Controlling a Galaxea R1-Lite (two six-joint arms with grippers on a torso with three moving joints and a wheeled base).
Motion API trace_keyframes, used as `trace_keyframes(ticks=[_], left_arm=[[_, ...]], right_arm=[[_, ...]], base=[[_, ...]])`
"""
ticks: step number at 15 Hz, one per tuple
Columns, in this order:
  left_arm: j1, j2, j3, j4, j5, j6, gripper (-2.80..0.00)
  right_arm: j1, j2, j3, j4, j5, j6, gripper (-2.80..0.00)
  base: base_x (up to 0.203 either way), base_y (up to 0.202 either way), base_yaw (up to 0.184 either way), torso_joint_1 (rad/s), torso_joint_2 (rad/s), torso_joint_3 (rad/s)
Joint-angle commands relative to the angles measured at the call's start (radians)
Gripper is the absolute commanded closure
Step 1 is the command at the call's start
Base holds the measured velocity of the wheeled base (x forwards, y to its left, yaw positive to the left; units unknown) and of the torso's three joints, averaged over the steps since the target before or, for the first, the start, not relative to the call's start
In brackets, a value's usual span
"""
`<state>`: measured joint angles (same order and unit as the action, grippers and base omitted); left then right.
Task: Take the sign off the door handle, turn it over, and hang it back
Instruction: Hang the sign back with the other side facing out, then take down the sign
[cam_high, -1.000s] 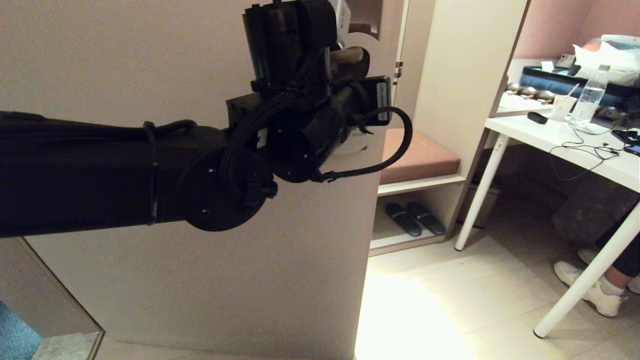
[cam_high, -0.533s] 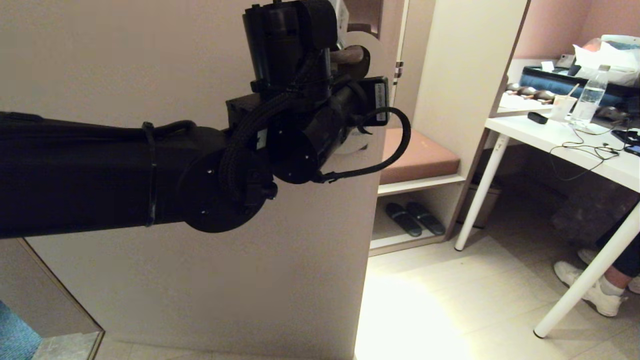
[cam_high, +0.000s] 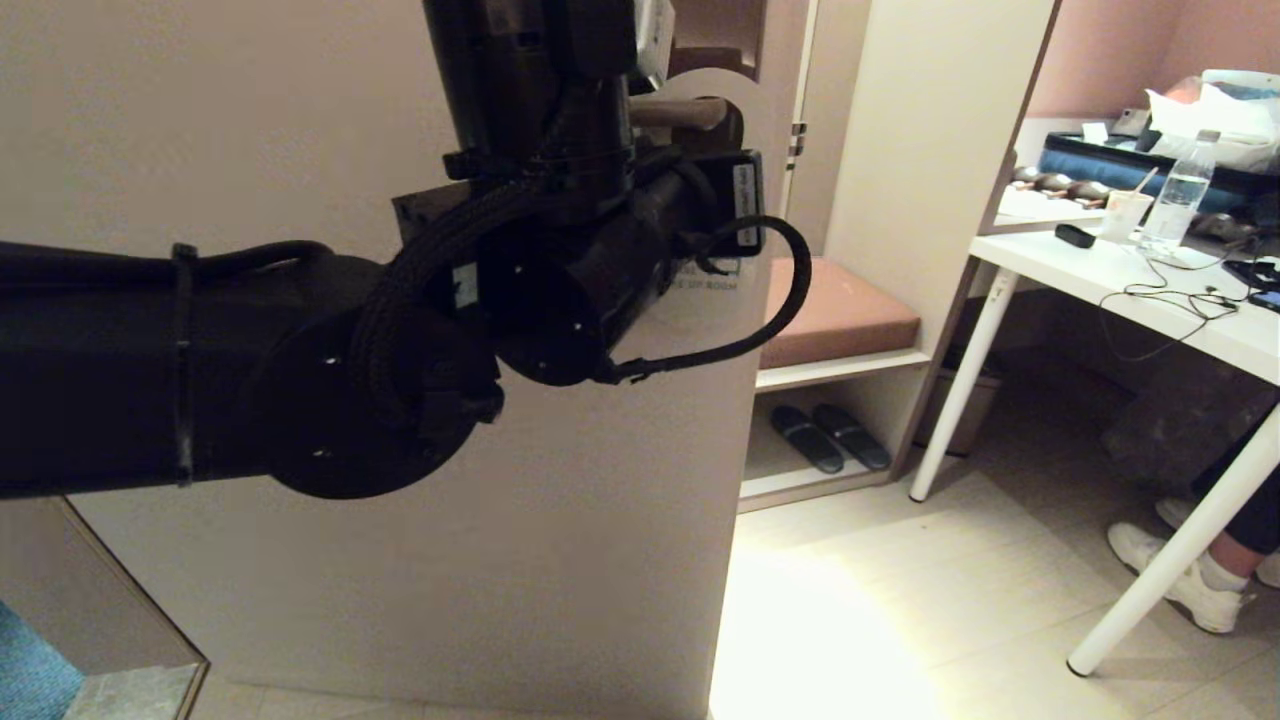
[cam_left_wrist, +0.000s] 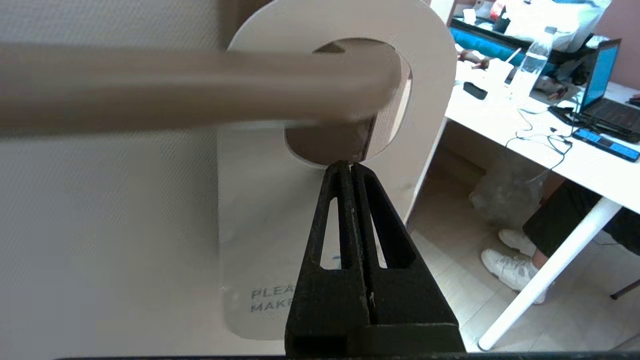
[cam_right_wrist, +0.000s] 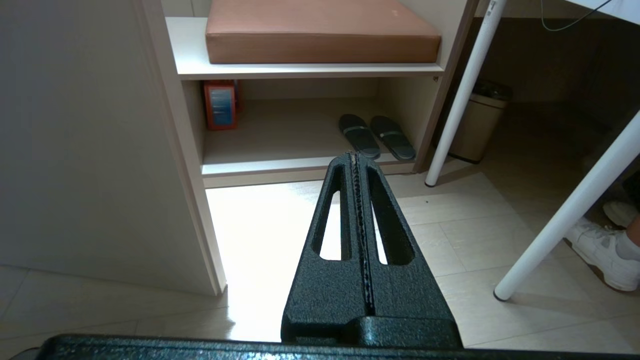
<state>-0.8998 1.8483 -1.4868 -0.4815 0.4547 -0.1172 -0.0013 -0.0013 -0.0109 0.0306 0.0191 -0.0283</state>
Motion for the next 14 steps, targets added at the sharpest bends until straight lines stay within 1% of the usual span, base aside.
trace_keyframes(ticks=[1,4,8,11,14], left_arm=[[-0.012,-0.056,0.043,-0.003,0.015,-0.001,0.0],[-0.026,-0.131,0.146,-0.003,0.027,-0.001,0.0],[-0.027,-0.316,0.36,-0.005,0.027,0.001,0.0],[-0.004,-0.471,0.501,0.001,0.024,0.001,0.0],[0.015,-0.578,0.636,0.0,0.015,-0.004,0.0]], right_arm=[[0.0,0.001,0.0,0.0,0.001,-0.001,0.0],[0.0,0.001,0.0,0.0,0.001,-0.001,0.0],[0.0,0.001,0.0,0.0,0.001,-0.001,0.0],[0.0,0.001,0.0,0.0,0.001,-0.001,0.0],[0.0,0.001,0.0,0.0,0.001,-0.001,0.0]], base=[[0.0,0.0,0.0,0.0,0.0,0.0],[0.0,0.0,0.0,0.0,0.0,0.0],[0.0,0.0,0.0,0.0,0.0,0.0],[0.0,0.0,0.0,0.0,0.0,0.0],[0.0,0.0,0.0,0.0,0.0,0.0]])
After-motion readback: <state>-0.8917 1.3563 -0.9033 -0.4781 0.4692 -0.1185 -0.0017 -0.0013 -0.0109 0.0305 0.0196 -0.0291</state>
